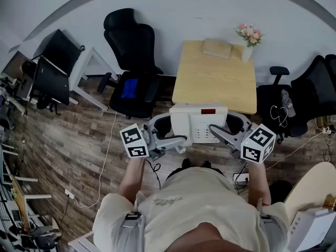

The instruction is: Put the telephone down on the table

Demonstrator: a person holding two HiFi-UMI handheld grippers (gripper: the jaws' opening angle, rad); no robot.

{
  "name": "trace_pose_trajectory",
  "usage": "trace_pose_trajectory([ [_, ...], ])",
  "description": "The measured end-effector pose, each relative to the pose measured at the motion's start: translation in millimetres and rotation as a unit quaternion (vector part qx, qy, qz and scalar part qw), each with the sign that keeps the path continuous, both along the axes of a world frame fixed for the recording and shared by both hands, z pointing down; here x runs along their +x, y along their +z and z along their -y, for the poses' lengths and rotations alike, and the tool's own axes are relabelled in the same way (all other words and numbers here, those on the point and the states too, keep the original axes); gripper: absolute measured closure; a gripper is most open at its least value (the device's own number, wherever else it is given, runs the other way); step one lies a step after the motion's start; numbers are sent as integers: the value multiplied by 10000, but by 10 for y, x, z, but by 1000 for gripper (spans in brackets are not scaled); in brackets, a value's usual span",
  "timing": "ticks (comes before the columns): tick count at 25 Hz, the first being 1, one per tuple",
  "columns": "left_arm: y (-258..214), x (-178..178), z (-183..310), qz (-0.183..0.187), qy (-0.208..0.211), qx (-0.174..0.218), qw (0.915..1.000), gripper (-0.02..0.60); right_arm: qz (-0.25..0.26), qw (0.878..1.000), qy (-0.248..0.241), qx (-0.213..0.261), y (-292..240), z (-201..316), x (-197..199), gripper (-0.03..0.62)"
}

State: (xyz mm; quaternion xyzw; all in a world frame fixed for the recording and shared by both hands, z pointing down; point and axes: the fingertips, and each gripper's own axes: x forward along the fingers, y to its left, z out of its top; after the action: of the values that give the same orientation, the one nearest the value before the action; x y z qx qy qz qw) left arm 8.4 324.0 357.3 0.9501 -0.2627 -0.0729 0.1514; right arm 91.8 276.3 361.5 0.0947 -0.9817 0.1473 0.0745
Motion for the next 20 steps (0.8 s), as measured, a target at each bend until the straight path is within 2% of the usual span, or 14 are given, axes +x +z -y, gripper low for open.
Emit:
trace_pose_trajectory([
  [9, 103, 56, 81, -17, -61, -110, 9999, 198, -103, 9999, -26, -122, 106, 93, 50, 373],
  [15, 311, 232, 182, -173, -123, -327, 9992, 198, -151, 9996, -68, -229, 303, 205, 225, 373],
  [20, 504, 207, 230, -234, -145, -577, 9980, 198, -216, 9987, -97, -447, 499, 259, 193, 373],
])
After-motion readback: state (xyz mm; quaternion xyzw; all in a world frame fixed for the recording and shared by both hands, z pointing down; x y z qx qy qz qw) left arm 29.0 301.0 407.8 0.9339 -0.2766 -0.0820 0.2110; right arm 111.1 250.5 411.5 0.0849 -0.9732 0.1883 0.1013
